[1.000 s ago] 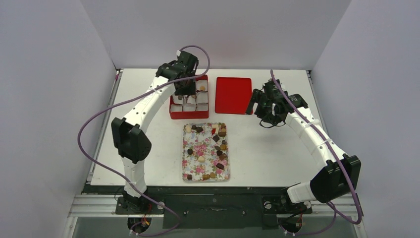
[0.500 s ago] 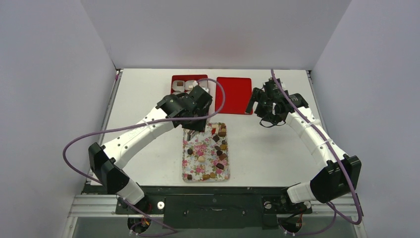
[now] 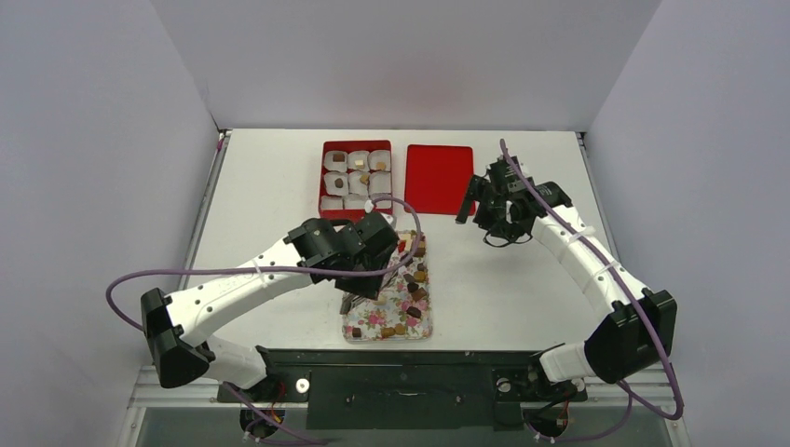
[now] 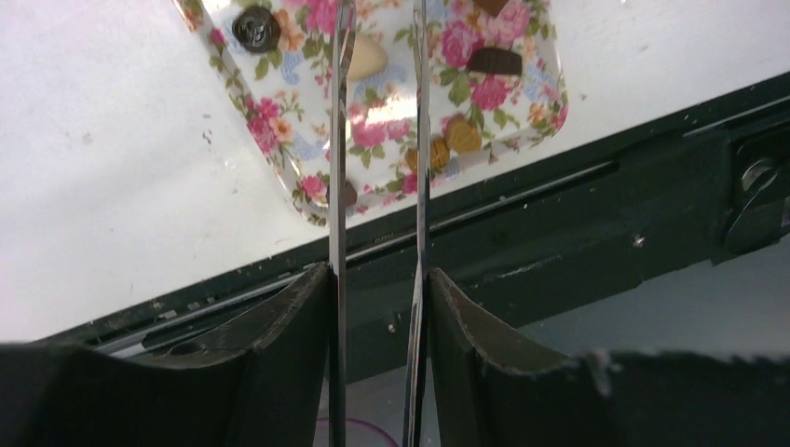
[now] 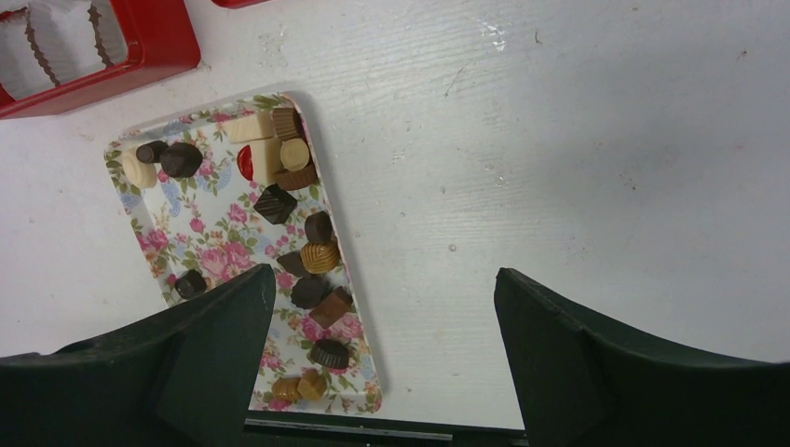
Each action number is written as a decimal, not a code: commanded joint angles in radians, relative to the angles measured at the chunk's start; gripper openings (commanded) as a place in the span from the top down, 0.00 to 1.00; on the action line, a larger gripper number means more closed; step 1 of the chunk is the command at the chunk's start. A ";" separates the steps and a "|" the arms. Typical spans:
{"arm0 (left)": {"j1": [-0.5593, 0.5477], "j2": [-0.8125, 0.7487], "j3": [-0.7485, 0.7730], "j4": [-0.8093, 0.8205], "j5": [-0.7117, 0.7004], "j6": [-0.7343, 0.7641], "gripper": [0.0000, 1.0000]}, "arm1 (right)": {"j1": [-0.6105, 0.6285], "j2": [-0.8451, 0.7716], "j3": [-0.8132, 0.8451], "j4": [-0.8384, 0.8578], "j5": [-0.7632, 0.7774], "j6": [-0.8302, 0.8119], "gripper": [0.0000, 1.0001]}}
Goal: Pack the chocolate
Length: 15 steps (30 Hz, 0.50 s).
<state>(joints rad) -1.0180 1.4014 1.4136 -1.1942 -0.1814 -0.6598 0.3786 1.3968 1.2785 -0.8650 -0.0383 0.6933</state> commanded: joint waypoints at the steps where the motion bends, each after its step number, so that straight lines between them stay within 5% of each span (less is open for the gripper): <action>1: -0.035 -0.077 -0.043 -0.086 0.006 -0.067 0.63 | 0.018 -0.047 -0.009 0.031 0.030 0.013 0.17; 15: -0.147 -0.195 -0.155 -0.202 0.022 -0.208 0.63 | 0.063 -0.046 -0.034 0.047 0.034 0.034 0.17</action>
<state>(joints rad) -1.1484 1.2373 1.2724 -1.3666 -0.1665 -0.8101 0.4255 1.3823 1.2530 -0.8570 -0.0296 0.7132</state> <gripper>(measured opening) 0.376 0.830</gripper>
